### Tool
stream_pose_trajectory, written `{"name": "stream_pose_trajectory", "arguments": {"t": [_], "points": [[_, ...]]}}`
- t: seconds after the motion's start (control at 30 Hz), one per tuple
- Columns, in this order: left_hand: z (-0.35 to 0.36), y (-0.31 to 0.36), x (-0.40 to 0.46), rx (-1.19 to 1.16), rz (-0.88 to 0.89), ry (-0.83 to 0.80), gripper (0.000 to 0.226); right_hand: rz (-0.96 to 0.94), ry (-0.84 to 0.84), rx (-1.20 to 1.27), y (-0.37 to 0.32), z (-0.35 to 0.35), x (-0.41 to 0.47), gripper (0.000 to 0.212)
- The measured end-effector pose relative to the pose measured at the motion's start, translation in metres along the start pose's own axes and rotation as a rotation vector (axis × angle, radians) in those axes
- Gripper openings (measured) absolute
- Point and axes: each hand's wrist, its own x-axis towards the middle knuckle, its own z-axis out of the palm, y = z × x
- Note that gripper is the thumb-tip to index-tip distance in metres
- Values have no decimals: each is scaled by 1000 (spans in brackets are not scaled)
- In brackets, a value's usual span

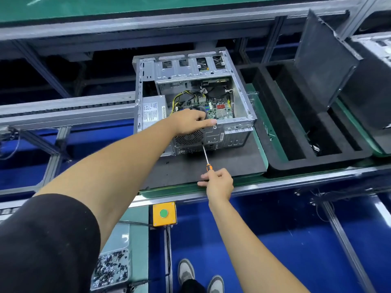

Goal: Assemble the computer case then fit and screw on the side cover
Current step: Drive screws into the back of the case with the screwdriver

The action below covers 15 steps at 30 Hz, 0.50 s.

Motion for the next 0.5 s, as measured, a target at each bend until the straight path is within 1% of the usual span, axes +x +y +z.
{"name": "stream_pose_trajectory", "arguments": {"t": [0.07,0.1,0.13,0.17,0.2,0.23,0.3,0.4,0.43,0.47,0.5], "points": [[1,0,0,-13,-6,4,65,292,-188,321,-5,-3,5,11],[1,0,0,-22,-9,6,64,386,-265,419,-7,-4,6,12],[1,0,0,-32,-13,6,64,412,-302,444,-5,-4,7,14],[2,0,0,-41,-16,4,64,395,-306,412,-4,-4,7,14],[1,0,0,-47,-18,3,65,331,-272,329,-3,-3,7,11],[1,0,0,-55,-21,2,65,231,-203,231,-1,-3,6,10],[1,0,0,-69,-25,-5,65,7,-25,63,4,-1,4,18],[1,0,2,-68,-28,-11,67,-289,152,-242,7,3,2,24],[1,0,2,-66,-30,-10,67,-355,204,-334,8,4,3,26],[0,-1,2,-65,-32,-10,67,-375,207,-366,8,5,5,27],[1,-1,2,-65,-32,-14,67,-327,142,-309,9,5,7,27]]}}
